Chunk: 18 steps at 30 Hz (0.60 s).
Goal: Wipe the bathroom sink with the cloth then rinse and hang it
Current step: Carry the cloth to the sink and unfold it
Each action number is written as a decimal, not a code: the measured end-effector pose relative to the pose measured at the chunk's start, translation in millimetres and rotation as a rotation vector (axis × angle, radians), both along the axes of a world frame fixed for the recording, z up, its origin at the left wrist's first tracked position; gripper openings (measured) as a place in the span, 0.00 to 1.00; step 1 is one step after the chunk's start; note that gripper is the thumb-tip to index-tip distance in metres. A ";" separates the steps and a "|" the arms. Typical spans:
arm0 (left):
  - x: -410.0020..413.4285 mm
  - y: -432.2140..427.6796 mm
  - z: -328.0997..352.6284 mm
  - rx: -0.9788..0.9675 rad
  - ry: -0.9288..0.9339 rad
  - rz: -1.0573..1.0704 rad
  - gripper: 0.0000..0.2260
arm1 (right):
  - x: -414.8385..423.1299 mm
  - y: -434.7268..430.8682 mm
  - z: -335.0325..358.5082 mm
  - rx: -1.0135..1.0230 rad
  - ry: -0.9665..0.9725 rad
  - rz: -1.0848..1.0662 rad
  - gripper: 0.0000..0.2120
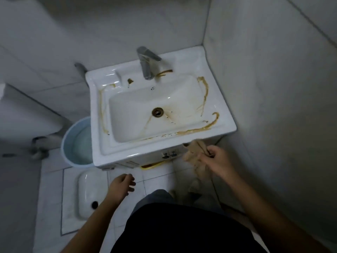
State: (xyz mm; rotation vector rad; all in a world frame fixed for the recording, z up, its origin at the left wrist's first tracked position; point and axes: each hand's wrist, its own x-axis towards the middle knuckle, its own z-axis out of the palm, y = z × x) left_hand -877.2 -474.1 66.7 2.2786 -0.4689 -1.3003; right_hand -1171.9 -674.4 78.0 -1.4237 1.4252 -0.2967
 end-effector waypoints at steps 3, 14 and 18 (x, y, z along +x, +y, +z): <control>3.7 10.6 7.1 -0.019 -0.017 0.120 0.12 | 40.8 -27.8 19.8 -0.050 -0.054 0.114 0.08; 62.3 -43.2 27.7 -0.182 -0.093 0.126 0.12 | 137.8 -63.2 34.7 -0.103 -0.008 0.275 0.09; 109.0 -73.7 34.2 -0.229 -0.111 0.092 0.12 | 171.7 -69.3 32.6 -0.087 -0.026 0.261 0.10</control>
